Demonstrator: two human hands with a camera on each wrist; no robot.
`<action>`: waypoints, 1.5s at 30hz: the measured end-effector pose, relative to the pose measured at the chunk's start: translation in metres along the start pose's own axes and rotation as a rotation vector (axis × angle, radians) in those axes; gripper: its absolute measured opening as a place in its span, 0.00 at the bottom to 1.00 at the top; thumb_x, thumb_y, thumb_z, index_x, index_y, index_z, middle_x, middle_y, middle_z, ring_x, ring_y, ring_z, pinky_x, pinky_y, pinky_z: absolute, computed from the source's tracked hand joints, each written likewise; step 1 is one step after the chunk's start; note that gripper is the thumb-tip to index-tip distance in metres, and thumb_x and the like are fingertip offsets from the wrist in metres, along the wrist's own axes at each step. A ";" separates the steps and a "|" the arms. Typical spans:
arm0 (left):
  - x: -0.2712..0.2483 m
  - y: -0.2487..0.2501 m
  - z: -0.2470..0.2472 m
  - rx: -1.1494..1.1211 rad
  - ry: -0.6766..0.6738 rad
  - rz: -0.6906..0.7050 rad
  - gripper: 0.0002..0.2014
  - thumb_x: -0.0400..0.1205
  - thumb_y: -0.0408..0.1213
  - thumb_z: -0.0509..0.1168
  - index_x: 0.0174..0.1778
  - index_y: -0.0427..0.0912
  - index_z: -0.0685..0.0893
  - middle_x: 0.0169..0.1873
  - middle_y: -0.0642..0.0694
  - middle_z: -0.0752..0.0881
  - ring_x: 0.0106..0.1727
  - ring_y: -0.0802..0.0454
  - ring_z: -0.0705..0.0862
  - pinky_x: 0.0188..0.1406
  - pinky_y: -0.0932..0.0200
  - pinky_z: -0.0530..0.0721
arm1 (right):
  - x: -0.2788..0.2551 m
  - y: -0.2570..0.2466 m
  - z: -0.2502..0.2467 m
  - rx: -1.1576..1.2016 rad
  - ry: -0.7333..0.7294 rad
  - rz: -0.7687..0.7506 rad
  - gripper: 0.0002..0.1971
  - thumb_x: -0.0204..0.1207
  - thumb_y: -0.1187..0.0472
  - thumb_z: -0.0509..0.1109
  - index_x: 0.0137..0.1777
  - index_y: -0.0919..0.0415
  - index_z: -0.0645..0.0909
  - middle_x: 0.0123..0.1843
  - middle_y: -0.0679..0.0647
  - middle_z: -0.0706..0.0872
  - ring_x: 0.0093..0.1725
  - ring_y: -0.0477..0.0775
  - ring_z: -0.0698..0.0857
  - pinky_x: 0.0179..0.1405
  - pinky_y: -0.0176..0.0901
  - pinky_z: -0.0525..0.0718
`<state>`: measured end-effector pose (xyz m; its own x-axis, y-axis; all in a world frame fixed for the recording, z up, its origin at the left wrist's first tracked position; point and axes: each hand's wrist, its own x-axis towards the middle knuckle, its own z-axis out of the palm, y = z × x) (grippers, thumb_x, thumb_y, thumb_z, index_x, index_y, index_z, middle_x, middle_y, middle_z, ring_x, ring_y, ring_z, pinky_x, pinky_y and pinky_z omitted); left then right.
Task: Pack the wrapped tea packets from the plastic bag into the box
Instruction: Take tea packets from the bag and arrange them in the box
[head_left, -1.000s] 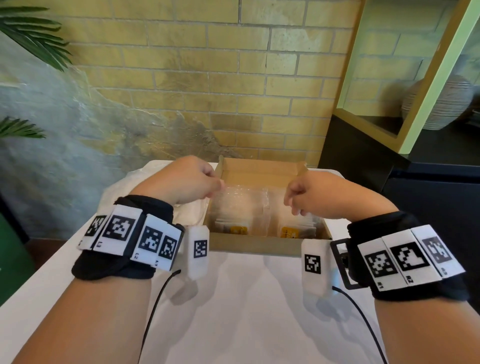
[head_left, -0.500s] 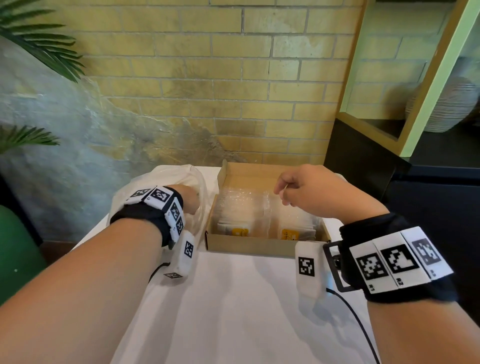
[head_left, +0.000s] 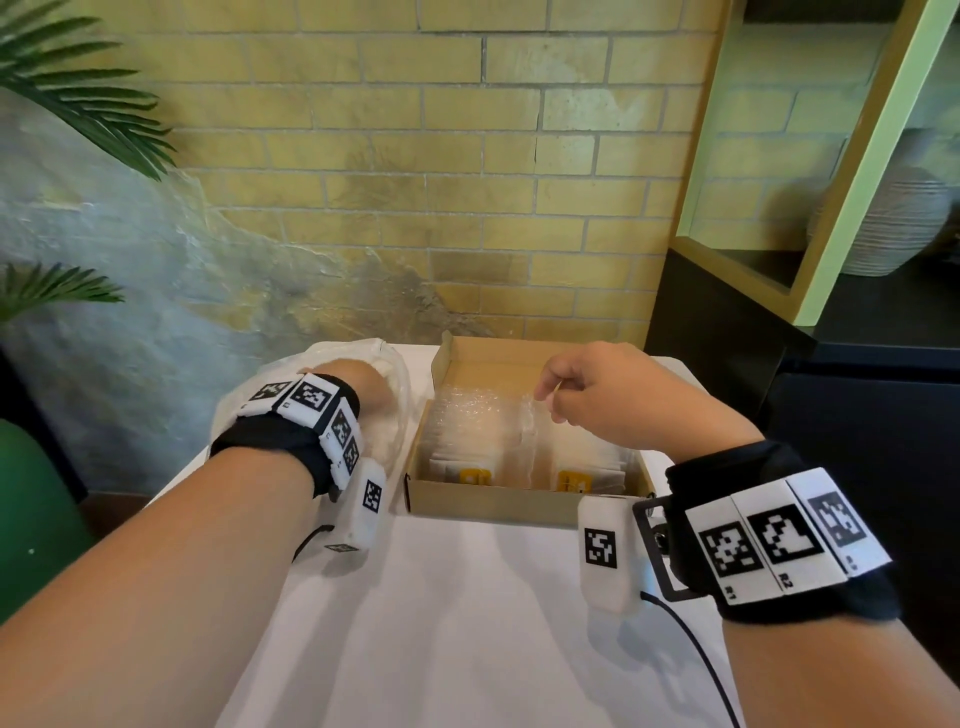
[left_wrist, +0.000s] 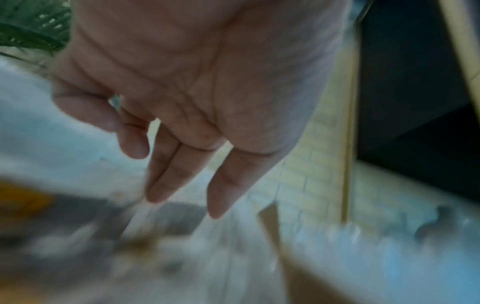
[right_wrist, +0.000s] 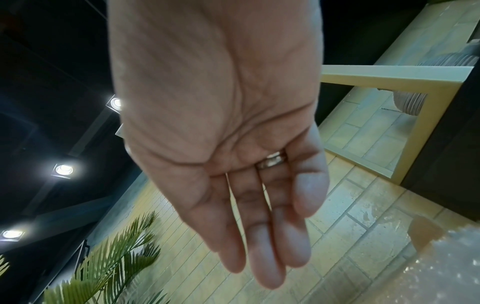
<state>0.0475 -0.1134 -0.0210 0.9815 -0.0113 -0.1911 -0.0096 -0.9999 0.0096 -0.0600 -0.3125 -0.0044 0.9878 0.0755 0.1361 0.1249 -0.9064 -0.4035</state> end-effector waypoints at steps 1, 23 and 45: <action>-0.002 -0.003 -0.005 -0.024 0.025 -0.014 0.16 0.84 0.43 0.57 0.61 0.36 0.79 0.58 0.39 0.81 0.63 0.40 0.79 0.63 0.51 0.75 | 0.000 -0.001 0.000 0.000 0.003 -0.003 0.11 0.76 0.63 0.60 0.49 0.51 0.84 0.43 0.45 0.82 0.44 0.46 0.79 0.40 0.37 0.74; -0.027 -0.030 -0.017 -0.546 0.570 0.005 0.02 0.76 0.31 0.71 0.38 0.41 0.86 0.46 0.40 0.87 0.47 0.43 0.81 0.44 0.56 0.74 | 0.001 -0.006 0.005 -0.001 0.019 -0.010 0.11 0.77 0.63 0.62 0.50 0.51 0.85 0.45 0.47 0.85 0.49 0.48 0.82 0.48 0.40 0.79; -0.074 0.046 -0.025 -1.556 0.254 0.596 0.13 0.81 0.24 0.62 0.37 0.46 0.76 0.30 0.49 0.78 0.25 0.60 0.76 0.23 0.71 0.78 | 0.011 -0.007 0.024 -0.070 0.653 -0.362 0.40 0.67 0.65 0.77 0.78 0.51 0.65 0.78 0.60 0.67 0.72 0.64 0.72 0.59 0.51 0.78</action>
<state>-0.0204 -0.1587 0.0183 0.9161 -0.2016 0.3466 -0.3324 0.1016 0.9377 -0.0478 -0.2957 -0.0215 0.6271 0.1318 0.7677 0.4037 -0.8979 -0.1756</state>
